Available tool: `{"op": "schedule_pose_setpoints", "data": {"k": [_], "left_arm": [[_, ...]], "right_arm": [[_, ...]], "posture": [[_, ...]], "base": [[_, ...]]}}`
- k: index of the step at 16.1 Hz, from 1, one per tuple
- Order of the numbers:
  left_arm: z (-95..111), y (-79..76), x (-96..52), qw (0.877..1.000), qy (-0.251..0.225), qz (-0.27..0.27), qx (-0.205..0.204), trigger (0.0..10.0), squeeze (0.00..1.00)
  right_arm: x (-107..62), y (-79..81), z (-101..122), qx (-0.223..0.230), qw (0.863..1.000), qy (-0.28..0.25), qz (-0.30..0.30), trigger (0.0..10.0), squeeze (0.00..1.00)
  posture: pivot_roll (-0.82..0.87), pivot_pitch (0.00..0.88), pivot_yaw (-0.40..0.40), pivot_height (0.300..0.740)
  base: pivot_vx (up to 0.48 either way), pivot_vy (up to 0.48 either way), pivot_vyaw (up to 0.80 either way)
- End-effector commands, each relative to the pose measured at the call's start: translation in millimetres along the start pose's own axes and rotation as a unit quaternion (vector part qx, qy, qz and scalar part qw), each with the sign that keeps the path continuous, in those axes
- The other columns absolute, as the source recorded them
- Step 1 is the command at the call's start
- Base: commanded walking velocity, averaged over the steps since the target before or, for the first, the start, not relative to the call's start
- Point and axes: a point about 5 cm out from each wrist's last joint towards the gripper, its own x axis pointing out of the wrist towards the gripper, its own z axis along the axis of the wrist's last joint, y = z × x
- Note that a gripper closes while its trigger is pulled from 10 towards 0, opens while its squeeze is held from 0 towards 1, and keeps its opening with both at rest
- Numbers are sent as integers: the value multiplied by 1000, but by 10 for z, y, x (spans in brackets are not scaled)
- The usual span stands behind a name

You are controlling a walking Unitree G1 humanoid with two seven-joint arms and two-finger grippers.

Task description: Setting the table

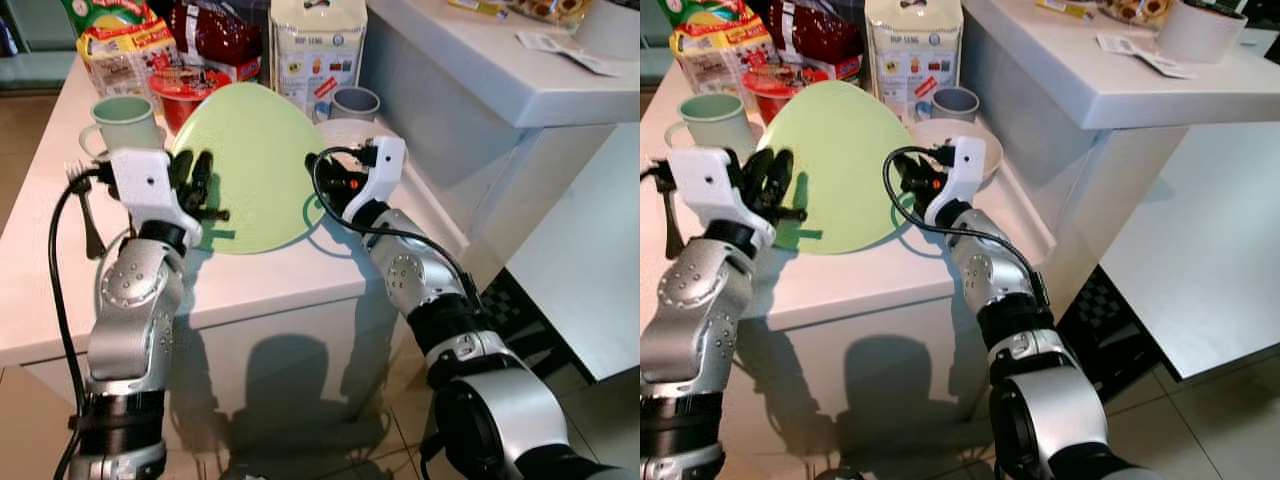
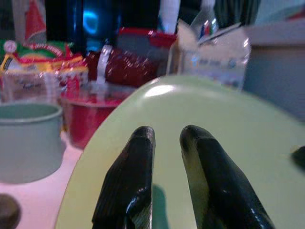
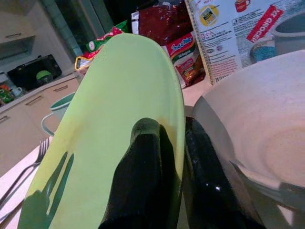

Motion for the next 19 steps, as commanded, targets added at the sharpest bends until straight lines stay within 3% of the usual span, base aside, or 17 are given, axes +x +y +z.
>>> {"op": "schedule_pose_setpoints", "data": {"k": [1, 5, 8, 10, 12, 15, 19], "left_arm": [[-15, -67, -52, 1000, 11, -9, -8, 10000, 0], [-128, -168, -364, 998, 49, -24, -20, 10000, 0], [-249, -78, -617, 996, 76, -15, -36, 10000, 0], [-130, 51, -722, 998, 52, 19, -29, 10000, 0], [-91, 49, -834, 998, 55, 26, -23, 10000, 0], [-153, -3, -928, 996, 68, 35, -36, 10000, 0], [-205, -13, -904, 996, 73, 31, -34, 10000, 0]], "right_arm": [[-87, -31, -273, 0, 999, 46, -20, 0, 0], [-83, -48, -271, 2, 999, 46, -25, 0, 0], [-78, -59, -261, 0, 999, 45, -26, 0, 0], [-99, -102, -261, -9, 998, 47, -30, 0, 0], [-117, -144, -273, -11, 998, 52, -35, 0, 0], [-113, -148, -301, -13, 998, 59, -36, 0, 0], [-123, -189, -299, -19, 997, 63, -41, 0, 0]], "posture": [[207, 0, -88, 740], [224, 0, -84, 740], [230, 0, -83, 740], [247, 0, -88, 740], [268, 0, -99, 740], [277, 0, -110, 740], [260, 0, -119, 740]], "base": [[0, 0, 0], [0, 0, 0], [0, 0, 0], [0, 0, 0], [0, 0, 0], [0, 0, 0], [0, 0, 0]]}}
